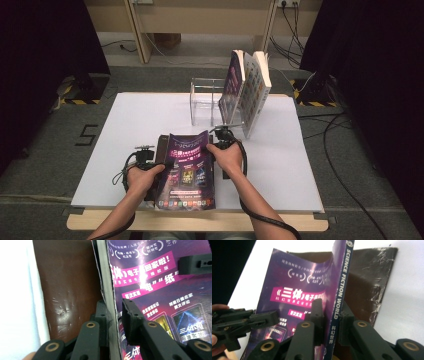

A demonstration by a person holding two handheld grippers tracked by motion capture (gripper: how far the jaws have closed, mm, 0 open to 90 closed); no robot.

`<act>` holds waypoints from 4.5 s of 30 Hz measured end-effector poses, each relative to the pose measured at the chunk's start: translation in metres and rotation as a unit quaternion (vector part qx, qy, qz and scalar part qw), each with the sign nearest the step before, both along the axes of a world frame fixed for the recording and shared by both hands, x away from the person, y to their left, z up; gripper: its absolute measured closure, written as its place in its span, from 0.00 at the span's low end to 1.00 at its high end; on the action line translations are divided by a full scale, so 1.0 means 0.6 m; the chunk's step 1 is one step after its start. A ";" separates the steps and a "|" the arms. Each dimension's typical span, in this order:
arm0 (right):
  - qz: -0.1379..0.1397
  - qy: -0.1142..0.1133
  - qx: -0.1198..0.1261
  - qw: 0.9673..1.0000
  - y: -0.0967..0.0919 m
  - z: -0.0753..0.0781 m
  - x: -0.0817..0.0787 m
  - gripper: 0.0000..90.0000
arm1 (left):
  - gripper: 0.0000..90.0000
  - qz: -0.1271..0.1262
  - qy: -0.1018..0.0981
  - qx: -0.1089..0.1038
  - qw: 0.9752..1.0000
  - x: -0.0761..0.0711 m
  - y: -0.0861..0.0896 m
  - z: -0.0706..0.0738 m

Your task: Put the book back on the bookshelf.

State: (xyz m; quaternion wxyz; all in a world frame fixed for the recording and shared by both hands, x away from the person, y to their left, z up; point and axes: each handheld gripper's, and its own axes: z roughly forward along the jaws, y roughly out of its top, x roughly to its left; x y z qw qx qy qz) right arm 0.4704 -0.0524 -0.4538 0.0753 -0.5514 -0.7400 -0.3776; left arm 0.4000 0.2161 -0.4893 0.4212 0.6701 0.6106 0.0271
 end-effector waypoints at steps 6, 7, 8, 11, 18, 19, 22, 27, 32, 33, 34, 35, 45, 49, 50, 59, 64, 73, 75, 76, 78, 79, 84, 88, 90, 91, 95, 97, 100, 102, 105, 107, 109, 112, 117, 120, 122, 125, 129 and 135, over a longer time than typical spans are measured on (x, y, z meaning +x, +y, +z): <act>-0.010 -0.004 0.022 1.000 -0.003 0.014 -0.010 0.93 | 0.73 -0.005 -0.023 0.004 1.000 -0.004 0.004 0.004; -0.011 -0.015 0.031 0.999 -0.008 0.019 -0.011 0.94 | 0.66 -0.005 -0.034 0.005 0.999 -0.007 0.006 0.006; -0.010 -0.024 0.037 0.999 -0.013 0.026 -0.013 0.94 | 0.64 -0.001 -0.047 0.006 0.999 -0.011 0.007 0.009; -0.020 -0.063 0.038 0.997 -0.032 0.064 -0.025 0.94 | 0.57 0.008 -0.088 0.032 0.996 -0.025 0.018 0.015; -0.055 -0.136 0.026 0.989 -0.074 0.119 -0.036 0.94 | 0.56 0.019 -0.115 0.031 0.993 -0.060 0.037 0.007; -0.062 -0.146 0.023 0.987 -0.079 0.127 -0.038 0.94 | 0.56 0.017 -0.116 0.035 0.992 -0.063 0.039 0.004; -0.079 -0.170 0.020 0.982 -0.095 0.145 -0.038 0.94 | 0.56 0.018 -0.121 0.043 0.992 -0.066 0.042 -0.001; -0.104 -0.194 0.026 0.975 -0.115 0.166 -0.034 0.94 | 0.56 0.016 -0.120 0.040 0.992 -0.067 0.042 -0.005; -0.116 -0.212 0.034 0.970 -0.127 0.188 -0.034 0.94 | 0.57 0.019 -0.125 0.038 0.991 -0.067 0.044 -0.002; -0.116 -0.216 0.036 0.969 -0.128 0.192 -0.035 0.94 | 0.57 0.020 -0.124 0.037 0.991 -0.067 0.044 -0.003; -0.118 -0.223 0.034 0.967 -0.129 0.197 -0.036 0.94 | 0.57 0.020 -0.123 0.037 0.991 -0.066 0.044 -0.003; -0.125 -0.235 0.033 0.963 -0.131 0.208 -0.038 0.94 | 0.57 0.020 -0.124 0.038 0.991 -0.066 0.044 -0.004; -0.155 -0.293 0.025 0.943 -0.119 0.251 -0.017 0.94 | 0.57 0.014 -0.122 0.039 0.992 -0.066 0.043 -0.008; -0.168 -0.311 0.008 0.936 -0.104 0.262 0.003 0.94 | 0.57 0.014 -0.122 0.039 0.992 -0.065 0.044 -0.009; -0.169 -0.311 0.012 0.935 -0.102 0.263 0.008 0.94 | 0.57 0.014 -0.122 0.039 0.992 -0.065 0.045 -0.009; -0.194 -0.336 0.014 0.921 -0.082 0.284 0.041 0.94 | 0.58 0.015 -0.122 0.038 0.992 -0.064 0.047 -0.010; -0.205 -0.346 0.009 0.916 -0.066 0.284 0.065 0.94 | 0.58 0.013 -0.121 0.038 0.992 -0.064 0.047 -0.013; -0.219 -0.362 -0.012 0.906 -0.038 0.259 0.094 0.94 | 0.58 0.009 -0.120 0.037 0.992 -0.062 0.047 -0.016; -0.216 -0.360 -0.024 0.907 -0.032 0.247 0.094 0.94 | 0.58 0.010 -0.120 0.037 0.992 -0.062 0.048 -0.016; -0.213 -0.361 -0.030 0.907 -0.030 0.241 0.092 0.94 | 0.58 0.010 -0.121 0.037 0.992 -0.062 0.048 -0.016; -0.213 -0.372 -0.039 0.903 -0.031 0.238 0.081 0.94 | 0.58 0.010 -0.120 0.035 0.992 -0.062 0.049 -0.016; -0.210 -0.370 -0.039 0.904 -0.032 0.239 0.077 0.94 | 0.58 0.011 -0.120 0.035 0.992 -0.062 0.050 -0.016; -0.187 -0.360 -0.061 0.912 -0.045 0.243 0.045 0.91 | 0.57 0.013 -0.120 0.032 0.992 -0.062 0.050 -0.015; -0.176 -0.332 -0.068 0.924 -0.069 0.250 0.025 0.89 | 0.57 0.013 -0.120 0.031 0.992 -0.062 0.048 -0.015; -0.168 -0.319 -0.083 0.929 -0.078 0.252 0.018 0.88 | 0.57 0.012 -0.118 0.030 0.992 -0.062 0.048 -0.014; -0.163 -0.314 -0.084 0.931 -0.083 0.252 0.017 0.87 | 0.57 0.013 -0.119 0.031 0.992 -0.062 0.048 -0.014; -0.151 -0.282 -0.095 0.943 -0.095 0.249 0.014 0.86 | 0.57 0.015 -0.119 0.031 0.992 -0.063 0.049 -0.013; -0.151 -0.281 -0.096 0.943 -0.098 0.246 0.014 0.86 | 0.57 0.015 -0.119 0.032 0.992 -0.062 0.049 -0.014; -0.151 -0.273 -0.089 0.946 -0.101 0.247 0.016 0.84 | 0.57 0.013 -0.118 0.032 0.992 -0.061 0.048 -0.015; -0.146 -0.267 -0.086 0.949 -0.100 0.248 0.017 0.83 | 0.57 0.013 -0.118 0.032 0.992 -0.062 0.048 -0.015; -0.135 -0.257 -0.089 0.953 -0.096 0.252 0.019 0.81 | 0.57 0.013 -0.118 0.032 0.992 -0.061 0.050 -0.015; -0.130 -0.244 -0.089 0.957 -0.094 0.252 0.023 0.80 | 0.57 0.014 -0.118 0.032 0.992 -0.061 0.050 -0.015; -0.131 -0.235 -0.097 0.958 -0.092 0.252 0.025 0.82 | 0.57 0.012 -0.118 0.033 0.992 -0.062 0.049 -0.015; -0.138 -0.217 -0.120 0.959 -0.090 0.256 0.026 0.90 | 0.58 0.011 -0.118 0.033 0.992 -0.061 0.049 -0.015; -0.155 -0.219 -0.123 0.955 -0.095 0.264 0.024 0.94 | 0.58 0.012 -0.119 0.032 0.992 -0.062 0.049 -0.013; -0.157 -0.232 -0.102 0.954 -0.095 0.269 0.017 0.94 | 0.58 0.012 -0.121 0.034 0.992 -0.061 0.050 -0.012; -0.160 -0.246 -0.090 0.952 -0.092 0.276 0.010 0.94 | 0.58 0.014 -0.122 0.034 0.992 -0.063 0.051 -0.011; -0.168 -0.276 -0.092 0.942 -0.080 0.291 0.005 0.94 | 0.58 0.014 -0.125 0.036 0.991 -0.064 0.052 -0.011; -0.181 -0.295 -0.090 0.934 -0.071 0.297 0.017 0.94 | 0.58 0.014 -0.124 0.035 0.992 -0.063 0.052 -0.013; -0.201 -0.302 -0.085 0.928 -0.064 0.286 0.046 0.94 | 0.58 0.012 -0.124 0.035 0.992 -0.063 0.050 -0.013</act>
